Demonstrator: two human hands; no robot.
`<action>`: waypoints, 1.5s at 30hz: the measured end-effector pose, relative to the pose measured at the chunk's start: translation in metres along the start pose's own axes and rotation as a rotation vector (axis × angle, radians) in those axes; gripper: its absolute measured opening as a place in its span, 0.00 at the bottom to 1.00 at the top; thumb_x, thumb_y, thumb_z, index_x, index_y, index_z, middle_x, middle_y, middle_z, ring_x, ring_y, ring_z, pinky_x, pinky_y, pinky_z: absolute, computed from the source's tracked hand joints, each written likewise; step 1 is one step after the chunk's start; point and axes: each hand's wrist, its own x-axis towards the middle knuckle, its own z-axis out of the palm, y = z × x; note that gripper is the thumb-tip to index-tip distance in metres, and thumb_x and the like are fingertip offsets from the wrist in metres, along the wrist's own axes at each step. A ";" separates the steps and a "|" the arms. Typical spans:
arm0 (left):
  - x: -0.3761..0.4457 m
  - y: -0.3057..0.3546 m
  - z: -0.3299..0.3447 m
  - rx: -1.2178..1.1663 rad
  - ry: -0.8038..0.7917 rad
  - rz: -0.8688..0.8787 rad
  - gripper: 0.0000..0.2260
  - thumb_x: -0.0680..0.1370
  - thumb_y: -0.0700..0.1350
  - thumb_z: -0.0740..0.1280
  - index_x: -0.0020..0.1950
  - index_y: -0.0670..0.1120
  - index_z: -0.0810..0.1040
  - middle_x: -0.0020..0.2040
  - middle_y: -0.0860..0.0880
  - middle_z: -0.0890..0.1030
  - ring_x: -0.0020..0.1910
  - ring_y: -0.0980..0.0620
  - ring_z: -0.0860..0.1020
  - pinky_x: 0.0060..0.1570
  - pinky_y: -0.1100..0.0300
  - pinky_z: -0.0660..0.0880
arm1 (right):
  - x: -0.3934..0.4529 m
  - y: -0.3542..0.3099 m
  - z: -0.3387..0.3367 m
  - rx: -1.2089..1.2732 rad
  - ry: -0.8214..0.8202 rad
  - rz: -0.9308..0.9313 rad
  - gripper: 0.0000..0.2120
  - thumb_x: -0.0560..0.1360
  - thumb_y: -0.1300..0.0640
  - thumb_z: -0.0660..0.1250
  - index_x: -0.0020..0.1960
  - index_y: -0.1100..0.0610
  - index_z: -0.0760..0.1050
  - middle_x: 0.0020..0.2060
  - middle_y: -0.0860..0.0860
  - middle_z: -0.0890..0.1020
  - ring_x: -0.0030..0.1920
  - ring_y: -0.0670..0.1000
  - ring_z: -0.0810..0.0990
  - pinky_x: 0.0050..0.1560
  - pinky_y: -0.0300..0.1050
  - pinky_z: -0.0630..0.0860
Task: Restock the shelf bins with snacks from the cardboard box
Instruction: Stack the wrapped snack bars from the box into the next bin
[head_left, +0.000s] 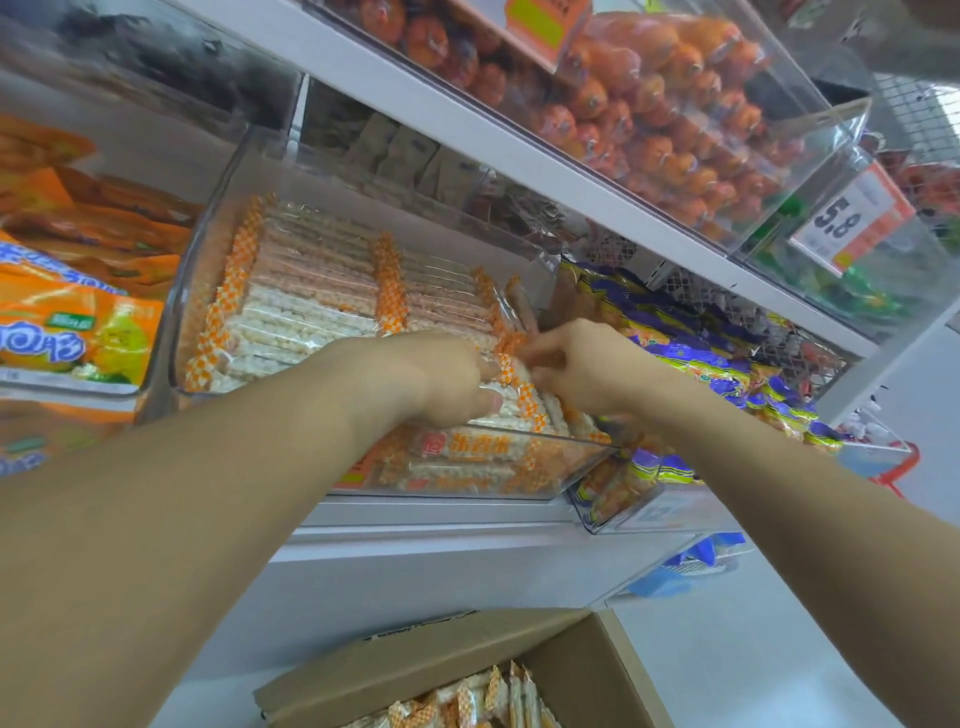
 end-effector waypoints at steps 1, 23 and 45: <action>0.000 -0.001 0.001 -0.008 -0.001 -0.004 0.24 0.84 0.59 0.53 0.81 0.57 0.57 0.82 0.49 0.55 0.79 0.45 0.56 0.75 0.53 0.56 | 0.000 -0.001 0.002 -0.026 -0.048 -0.027 0.17 0.78 0.58 0.65 0.65 0.46 0.80 0.63 0.51 0.80 0.59 0.54 0.80 0.52 0.38 0.70; -0.007 0.013 0.001 -0.122 0.486 0.002 0.14 0.80 0.50 0.66 0.63 0.47 0.79 0.63 0.47 0.80 0.64 0.47 0.75 0.62 0.54 0.72 | -0.073 0.006 -0.019 0.340 0.543 -0.143 0.07 0.74 0.61 0.68 0.47 0.51 0.83 0.38 0.43 0.83 0.41 0.42 0.81 0.43 0.29 0.74; -0.086 0.103 0.396 -0.372 -0.313 -0.406 0.19 0.79 0.46 0.67 0.70 0.48 0.73 0.66 0.47 0.75 0.64 0.47 0.74 0.63 0.54 0.72 | -0.245 0.118 0.379 0.260 -0.782 0.074 0.24 0.76 0.47 0.70 0.69 0.52 0.73 0.70 0.54 0.70 0.69 0.55 0.71 0.67 0.47 0.71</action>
